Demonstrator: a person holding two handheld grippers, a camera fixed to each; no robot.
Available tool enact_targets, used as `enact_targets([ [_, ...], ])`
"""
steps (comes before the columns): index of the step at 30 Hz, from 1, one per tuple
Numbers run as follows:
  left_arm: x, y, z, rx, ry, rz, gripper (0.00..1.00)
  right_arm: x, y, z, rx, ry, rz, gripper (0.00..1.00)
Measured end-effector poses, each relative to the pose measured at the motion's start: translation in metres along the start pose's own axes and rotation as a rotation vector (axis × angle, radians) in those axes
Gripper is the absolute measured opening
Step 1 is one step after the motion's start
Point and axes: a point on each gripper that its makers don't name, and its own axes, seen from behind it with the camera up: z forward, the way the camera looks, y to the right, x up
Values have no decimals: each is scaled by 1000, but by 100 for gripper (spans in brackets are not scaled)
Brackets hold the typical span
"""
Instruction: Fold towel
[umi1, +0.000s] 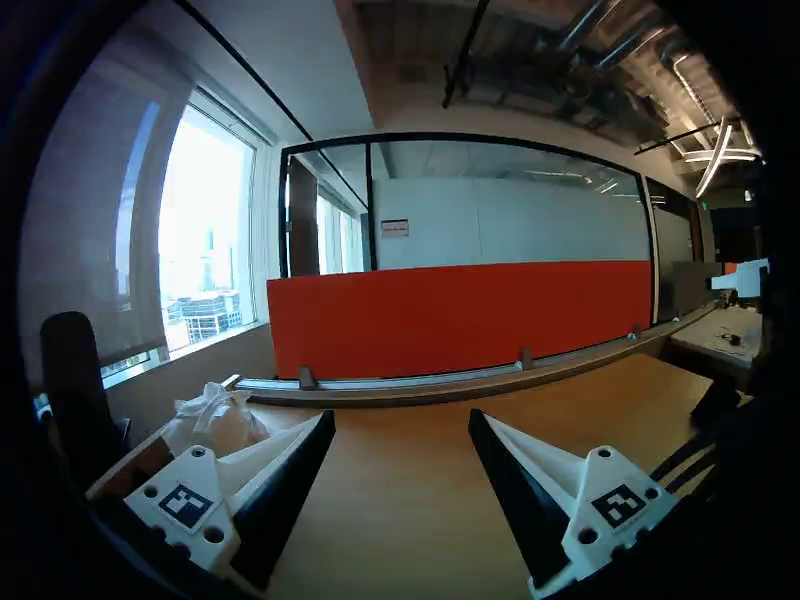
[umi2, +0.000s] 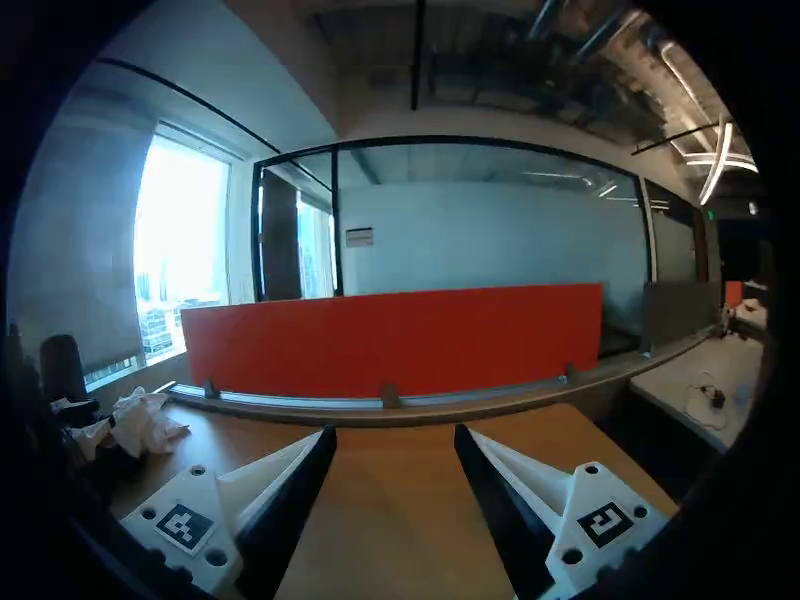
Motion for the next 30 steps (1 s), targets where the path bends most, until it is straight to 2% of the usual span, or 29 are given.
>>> enact_targets([
  [7,-29,-7,-4,13,26,-12,100,-9,6,4,-21,18,10,91],
  [14,-61,-22,-7,33,46,-36,99,-27,2,6,-27,33,-1,91],
  [23,-98,-28,-9,29,71,-54,100,-58,-1,5,-36,37,11,91],
  [30,-119,-33,-11,36,82,-65,100,-75,-1,5,-46,31,-10,91],
])
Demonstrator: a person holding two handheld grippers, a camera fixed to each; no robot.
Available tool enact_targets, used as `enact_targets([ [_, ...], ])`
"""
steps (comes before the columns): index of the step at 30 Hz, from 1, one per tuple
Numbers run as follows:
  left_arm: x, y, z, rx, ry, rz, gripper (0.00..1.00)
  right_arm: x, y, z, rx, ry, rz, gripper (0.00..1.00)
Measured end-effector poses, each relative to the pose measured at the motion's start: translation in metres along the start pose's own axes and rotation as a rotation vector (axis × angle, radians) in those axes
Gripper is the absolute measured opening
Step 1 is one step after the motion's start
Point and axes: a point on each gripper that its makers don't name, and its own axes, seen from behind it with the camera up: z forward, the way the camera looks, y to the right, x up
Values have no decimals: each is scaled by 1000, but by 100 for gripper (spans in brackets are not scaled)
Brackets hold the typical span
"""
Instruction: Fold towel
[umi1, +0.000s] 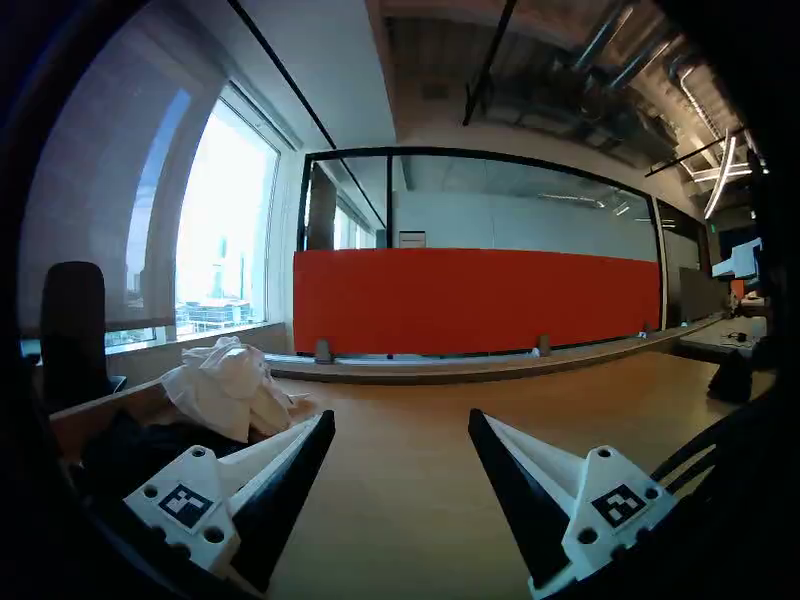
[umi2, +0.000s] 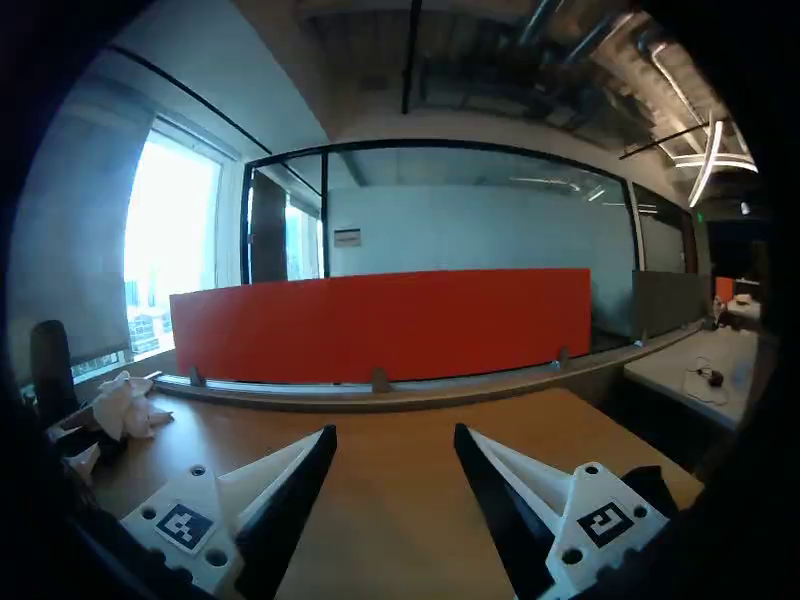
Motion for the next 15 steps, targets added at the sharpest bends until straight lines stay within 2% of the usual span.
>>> enact_targets([
  [6,-8,-2,-2,4,12,-25,100,0,0,2,-2,7,11,91],
  [15,-15,-7,-4,13,16,-36,100,1,7,0,-15,15,10,91],
])
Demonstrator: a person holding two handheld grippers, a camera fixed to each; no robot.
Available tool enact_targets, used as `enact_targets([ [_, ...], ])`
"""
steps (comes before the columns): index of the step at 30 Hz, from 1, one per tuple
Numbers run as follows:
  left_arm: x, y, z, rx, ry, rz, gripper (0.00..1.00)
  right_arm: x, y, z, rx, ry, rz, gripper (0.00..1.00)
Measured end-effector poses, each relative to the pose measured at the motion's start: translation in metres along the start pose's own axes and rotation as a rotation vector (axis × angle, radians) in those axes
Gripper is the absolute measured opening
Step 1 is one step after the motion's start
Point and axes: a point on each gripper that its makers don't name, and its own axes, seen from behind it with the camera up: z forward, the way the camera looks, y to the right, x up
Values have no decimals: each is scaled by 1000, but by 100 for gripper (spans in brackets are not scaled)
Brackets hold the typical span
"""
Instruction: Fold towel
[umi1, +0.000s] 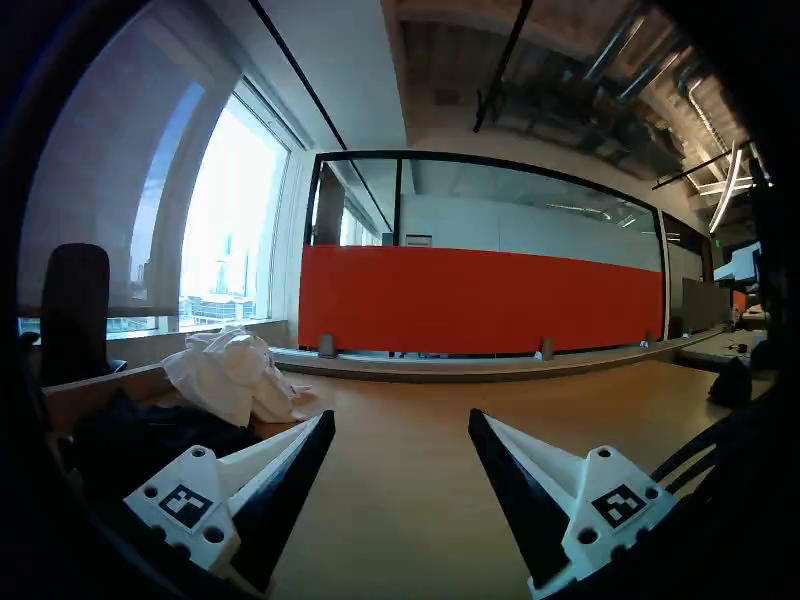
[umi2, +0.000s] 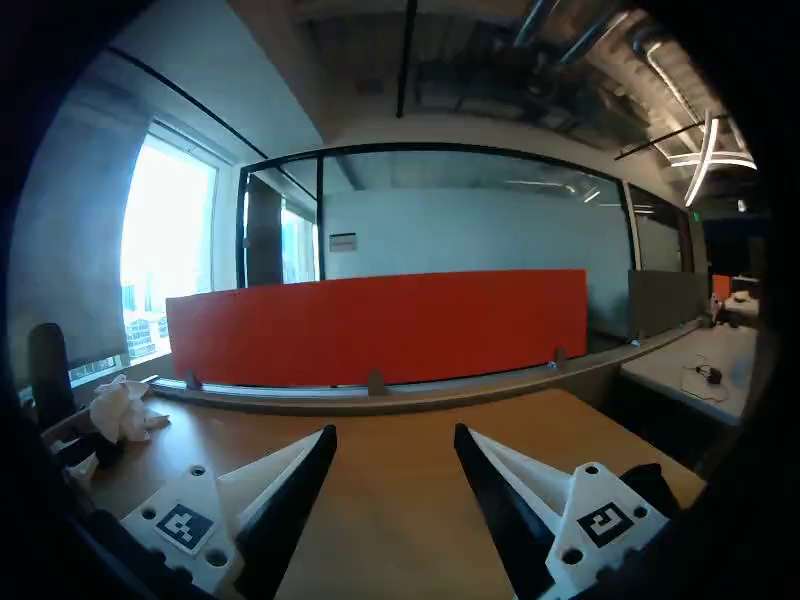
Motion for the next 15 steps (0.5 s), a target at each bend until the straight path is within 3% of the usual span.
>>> enact_targets([
  [15,-13,2,1,13,-37,43,100,-5,9,-1,-10,-2,-5,91],
])
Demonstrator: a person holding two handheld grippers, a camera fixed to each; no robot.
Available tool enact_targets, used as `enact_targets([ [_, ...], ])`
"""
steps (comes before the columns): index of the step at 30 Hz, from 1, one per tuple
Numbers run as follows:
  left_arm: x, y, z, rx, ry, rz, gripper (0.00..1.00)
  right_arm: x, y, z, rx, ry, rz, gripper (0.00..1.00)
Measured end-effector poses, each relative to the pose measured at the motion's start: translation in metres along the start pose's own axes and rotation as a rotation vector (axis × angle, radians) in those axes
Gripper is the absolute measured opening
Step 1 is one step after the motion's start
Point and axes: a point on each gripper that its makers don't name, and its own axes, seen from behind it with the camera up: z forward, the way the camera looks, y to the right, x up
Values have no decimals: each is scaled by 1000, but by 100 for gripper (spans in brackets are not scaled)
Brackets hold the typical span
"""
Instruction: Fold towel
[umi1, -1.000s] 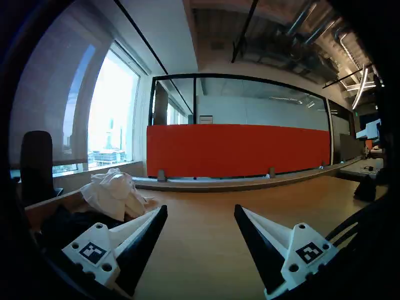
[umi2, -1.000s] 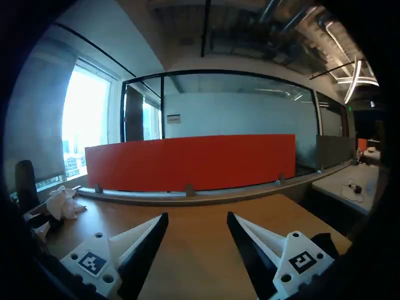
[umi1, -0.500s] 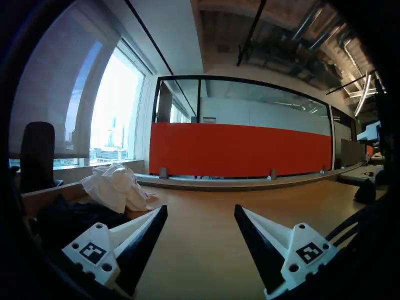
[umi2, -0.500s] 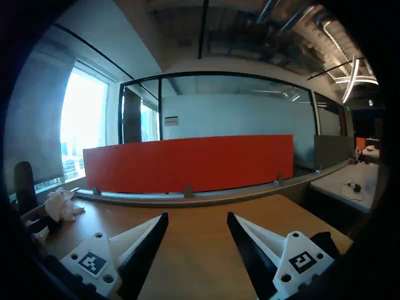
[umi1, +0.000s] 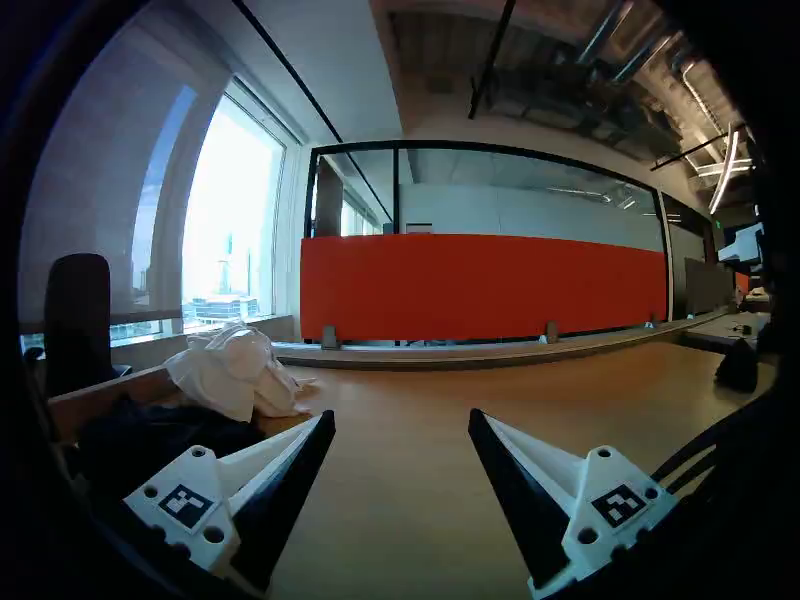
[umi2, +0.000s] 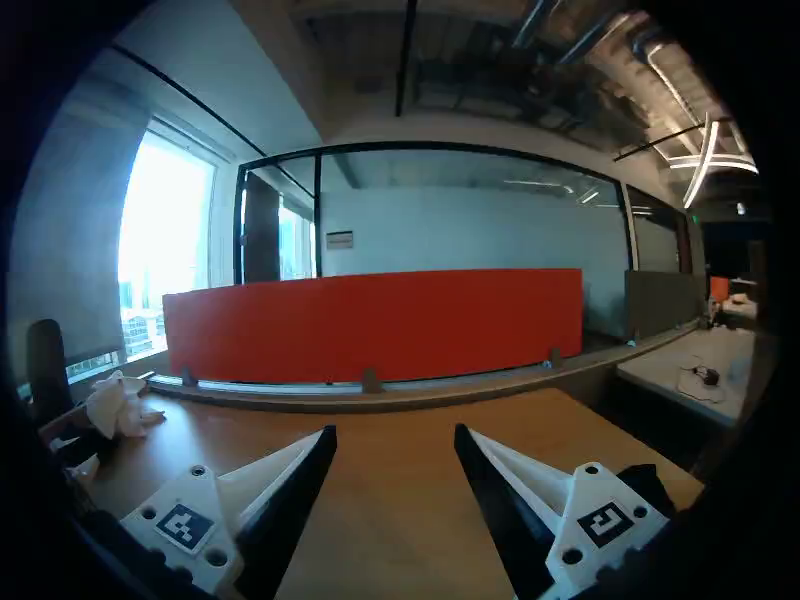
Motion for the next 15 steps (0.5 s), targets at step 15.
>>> enact_targets([
  [15,0,0,0,1,-3,2,100,7,21,5,-12,49,5,91],
])
